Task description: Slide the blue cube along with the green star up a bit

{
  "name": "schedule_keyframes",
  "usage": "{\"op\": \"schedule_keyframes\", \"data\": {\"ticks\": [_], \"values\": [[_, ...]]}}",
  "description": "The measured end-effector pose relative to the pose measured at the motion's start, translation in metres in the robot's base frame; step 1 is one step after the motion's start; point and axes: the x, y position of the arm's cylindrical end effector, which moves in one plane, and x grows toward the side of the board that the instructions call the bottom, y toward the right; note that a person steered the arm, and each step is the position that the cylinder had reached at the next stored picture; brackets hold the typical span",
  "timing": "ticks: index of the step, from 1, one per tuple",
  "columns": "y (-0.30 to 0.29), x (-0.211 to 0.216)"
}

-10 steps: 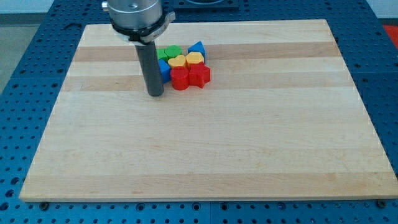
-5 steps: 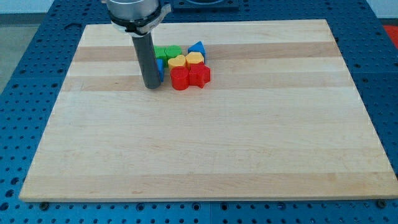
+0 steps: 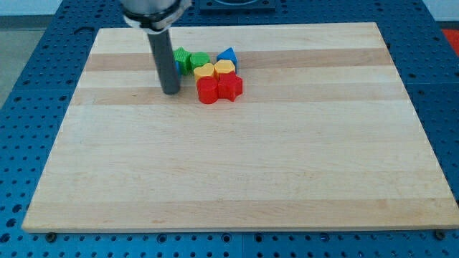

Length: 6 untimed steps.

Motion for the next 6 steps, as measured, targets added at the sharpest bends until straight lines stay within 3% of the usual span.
{"op": "schedule_keyframes", "data": {"ticks": [4, 6], "values": [[-0.014, -0.016], [0.031, -0.014]]}}
